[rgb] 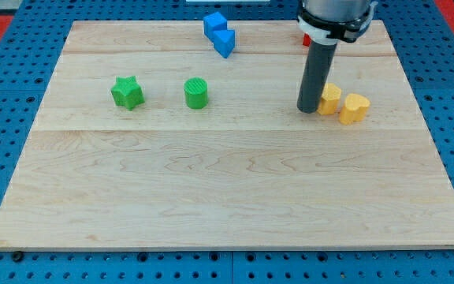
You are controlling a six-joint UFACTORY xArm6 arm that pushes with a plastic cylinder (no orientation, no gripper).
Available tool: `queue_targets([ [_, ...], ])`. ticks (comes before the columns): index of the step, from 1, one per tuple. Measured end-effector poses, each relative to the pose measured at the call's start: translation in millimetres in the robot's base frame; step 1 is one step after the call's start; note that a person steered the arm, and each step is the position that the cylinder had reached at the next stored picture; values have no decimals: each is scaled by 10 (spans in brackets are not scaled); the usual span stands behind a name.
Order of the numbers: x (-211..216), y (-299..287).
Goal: Push the green circle vertically to the bottom of the yellow hexagon
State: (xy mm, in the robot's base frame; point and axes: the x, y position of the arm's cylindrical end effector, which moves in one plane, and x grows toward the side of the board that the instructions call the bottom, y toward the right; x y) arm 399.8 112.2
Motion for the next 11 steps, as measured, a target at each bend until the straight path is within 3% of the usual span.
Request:
queue_targets([
  [2, -153, -419],
  [8, -238, -556],
  [11, -525, -63],
])
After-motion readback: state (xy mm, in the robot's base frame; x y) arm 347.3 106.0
